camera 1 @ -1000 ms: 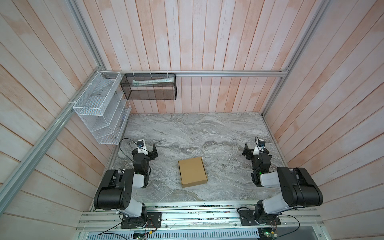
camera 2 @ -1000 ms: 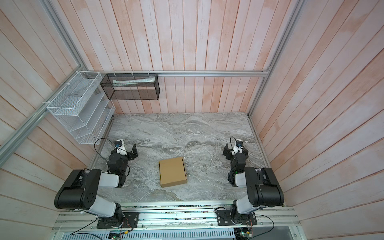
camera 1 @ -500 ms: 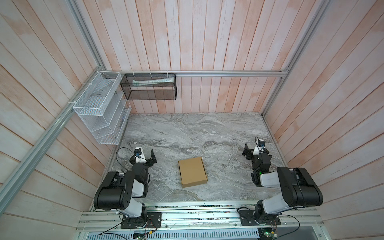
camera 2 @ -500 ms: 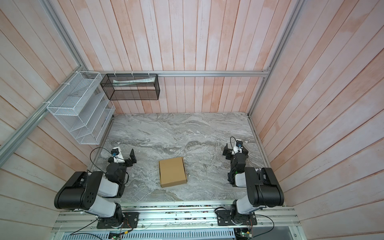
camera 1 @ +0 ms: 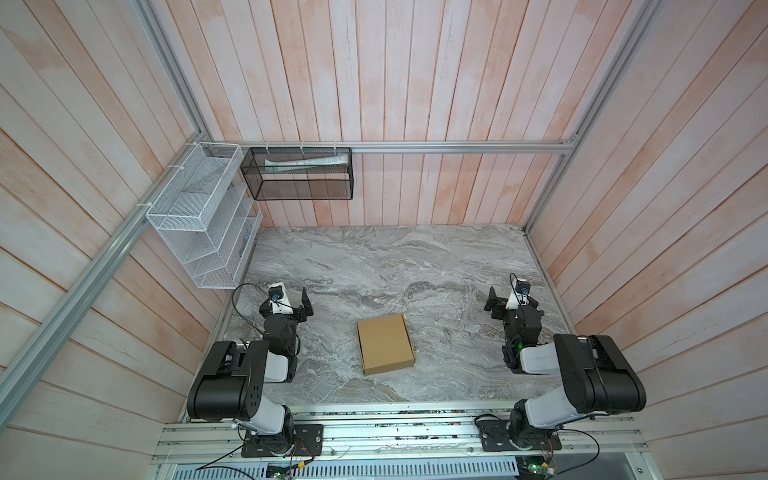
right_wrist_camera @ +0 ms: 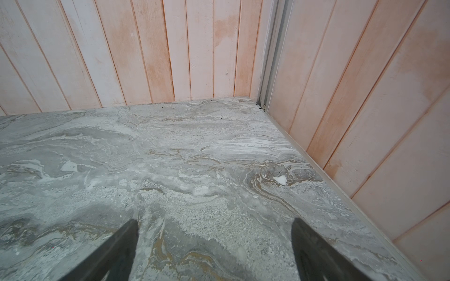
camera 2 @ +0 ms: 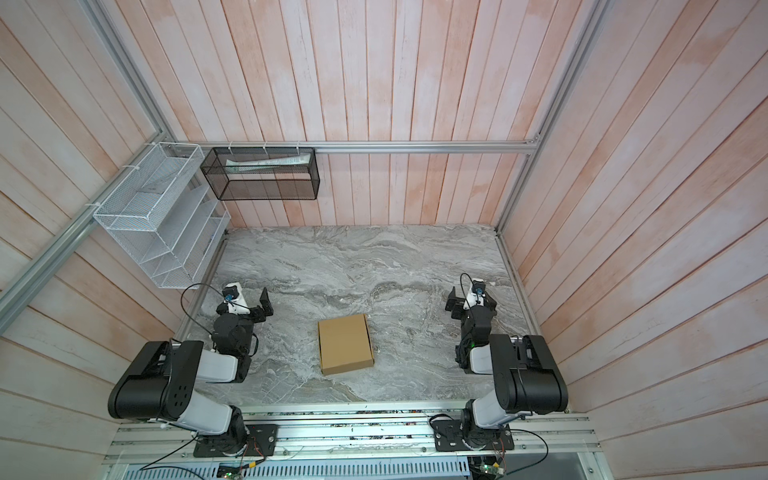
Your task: Fold the paper box
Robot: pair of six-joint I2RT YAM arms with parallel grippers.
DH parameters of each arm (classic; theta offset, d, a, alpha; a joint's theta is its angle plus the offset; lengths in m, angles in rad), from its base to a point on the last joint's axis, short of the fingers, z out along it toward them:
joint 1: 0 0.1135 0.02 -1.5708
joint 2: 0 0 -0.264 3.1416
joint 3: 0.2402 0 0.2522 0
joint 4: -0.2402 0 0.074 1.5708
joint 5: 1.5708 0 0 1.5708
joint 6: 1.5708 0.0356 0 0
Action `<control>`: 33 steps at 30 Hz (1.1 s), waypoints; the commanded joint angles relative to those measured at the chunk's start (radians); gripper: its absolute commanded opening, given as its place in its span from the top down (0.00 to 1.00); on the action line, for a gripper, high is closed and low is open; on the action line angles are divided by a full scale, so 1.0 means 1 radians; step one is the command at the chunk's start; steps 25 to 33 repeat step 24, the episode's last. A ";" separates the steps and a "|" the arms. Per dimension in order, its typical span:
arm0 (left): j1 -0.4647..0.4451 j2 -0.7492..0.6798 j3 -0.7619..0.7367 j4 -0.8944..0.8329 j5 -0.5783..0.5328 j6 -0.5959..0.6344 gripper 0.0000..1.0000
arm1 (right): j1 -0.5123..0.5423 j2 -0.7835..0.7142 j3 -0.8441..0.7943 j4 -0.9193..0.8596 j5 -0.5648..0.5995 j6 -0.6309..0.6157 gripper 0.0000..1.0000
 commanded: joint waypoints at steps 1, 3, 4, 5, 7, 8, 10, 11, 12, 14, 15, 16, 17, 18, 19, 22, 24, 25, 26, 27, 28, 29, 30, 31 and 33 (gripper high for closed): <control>-0.004 -0.010 -0.023 0.051 0.017 0.010 0.00 | -0.005 -0.009 -0.004 0.015 -0.011 -0.003 0.02; -0.004 0.003 -0.150 0.285 0.035 0.012 0.00 | -0.005 -0.010 -0.003 0.013 -0.012 -0.002 0.02; -0.001 0.045 -0.205 0.427 0.035 0.004 0.00 | -0.006 -0.008 -0.003 0.015 -0.011 -0.003 0.02; 0.005 0.027 -0.173 0.354 0.016 -0.002 0.00 | -0.005 -0.008 -0.004 0.015 -0.012 -0.003 0.02; 0.004 -0.011 -0.097 0.166 0.001 -0.013 0.00 | -0.005 -0.009 -0.004 0.014 -0.011 -0.003 0.02; 0.004 -0.014 -0.052 0.070 -0.013 -0.017 0.00 | -0.005 -0.008 -0.003 0.014 -0.011 -0.003 0.02; 0.004 -0.001 0.046 -0.080 -0.019 -0.016 0.00 | -0.005 -0.008 -0.004 0.015 -0.011 -0.003 0.02; 0.000 0.002 0.079 -0.136 -0.012 -0.002 0.00 | -0.005 -0.008 -0.003 0.013 -0.011 -0.003 0.02; -0.005 0.004 0.064 -0.102 -0.012 0.003 0.00 | -0.005 -0.008 -0.003 0.013 -0.011 -0.003 0.02; -0.005 0.005 0.062 -0.100 -0.017 0.000 0.00 | -0.005 -0.008 -0.003 0.014 -0.012 -0.002 0.02; -0.005 0.005 0.073 -0.122 -0.021 0.000 0.00 | -0.005 -0.008 -0.003 0.014 -0.012 -0.003 0.02; -0.005 0.004 0.072 -0.118 -0.019 -0.001 0.00 | -0.005 -0.009 -0.003 0.013 -0.011 -0.003 0.02; -0.005 0.008 0.072 -0.115 -0.020 -0.001 0.00 | -0.005 -0.009 -0.003 0.014 -0.012 -0.003 0.02; -0.005 0.007 0.074 -0.120 -0.020 -0.001 0.00 | -0.005 -0.008 -0.003 0.014 -0.012 -0.003 0.02; -0.005 0.008 0.077 -0.127 -0.019 -0.001 0.00 | -0.005 -0.008 -0.003 0.014 -0.012 -0.003 0.02; -0.005 0.008 0.077 -0.124 -0.017 -0.001 0.00 | -0.005 -0.008 -0.003 0.013 -0.011 -0.002 0.02; -0.004 0.008 0.075 -0.123 -0.014 -0.001 0.00 | -0.006 -0.008 -0.004 0.014 -0.011 -0.003 0.02; -0.004 0.008 0.075 -0.123 -0.014 -0.001 0.00 | -0.006 -0.008 -0.004 0.014 -0.011 -0.003 0.02; -0.004 0.008 0.075 -0.123 -0.014 -0.001 0.00 | -0.006 -0.008 -0.004 0.014 -0.011 -0.003 0.02; -0.004 0.008 0.075 -0.123 -0.014 -0.001 0.00 | -0.006 -0.008 -0.004 0.014 -0.011 -0.003 0.02; -0.004 0.008 0.075 -0.123 -0.014 -0.001 0.00 | -0.006 -0.008 -0.004 0.014 -0.011 -0.003 0.02; -0.004 0.008 0.075 -0.123 -0.014 -0.001 0.00 | -0.006 -0.008 -0.004 0.014 -0.011 -0.003 0.02; -0.004 0.008 0.075 -0.123 -0.014 -0.001 0.00 | -0.006 -0.008 -0.004 0.014 -0.011 -0.003 0.02; -0.004 0.008 0.075 -0.123 -0.014 -0.001 0.00 | -0.006 -0.008 -0.004 0.014 -0.011 -0.003 0.02; -0.004 0.008 0.075 -0.123 -0.014 -0.001 0.00 | -0.006 -0.008 -0.004 0.014 -0.011 -0.003 0.02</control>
